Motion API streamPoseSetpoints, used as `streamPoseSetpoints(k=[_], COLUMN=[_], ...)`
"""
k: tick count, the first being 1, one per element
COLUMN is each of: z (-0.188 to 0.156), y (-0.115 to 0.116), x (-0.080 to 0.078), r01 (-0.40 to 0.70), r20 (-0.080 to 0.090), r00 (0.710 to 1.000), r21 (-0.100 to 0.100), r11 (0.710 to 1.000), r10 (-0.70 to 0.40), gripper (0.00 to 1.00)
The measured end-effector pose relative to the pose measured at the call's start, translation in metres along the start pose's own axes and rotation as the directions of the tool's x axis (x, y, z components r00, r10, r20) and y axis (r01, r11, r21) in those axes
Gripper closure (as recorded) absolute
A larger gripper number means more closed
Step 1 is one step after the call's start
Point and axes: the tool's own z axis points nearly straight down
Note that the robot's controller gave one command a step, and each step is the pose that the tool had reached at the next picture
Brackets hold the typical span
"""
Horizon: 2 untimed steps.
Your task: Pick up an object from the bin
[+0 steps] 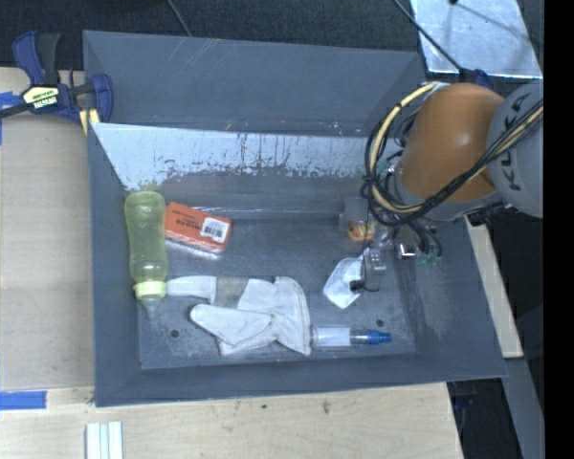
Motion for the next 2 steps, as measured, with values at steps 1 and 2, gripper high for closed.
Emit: streamPoseSetpoints(k=[1,2], z=[0.034,0.054], y=[-0.008,-0.017], x=[0.004,0.022], r01=[0.029,-0.041], r20=[0.006,0.002], r00=[1.0,0.999], r21=[0.0,-0.002], r11=[1.0,0.999], r10=[-0.029,0.041], gripper=[0.0,1.0])
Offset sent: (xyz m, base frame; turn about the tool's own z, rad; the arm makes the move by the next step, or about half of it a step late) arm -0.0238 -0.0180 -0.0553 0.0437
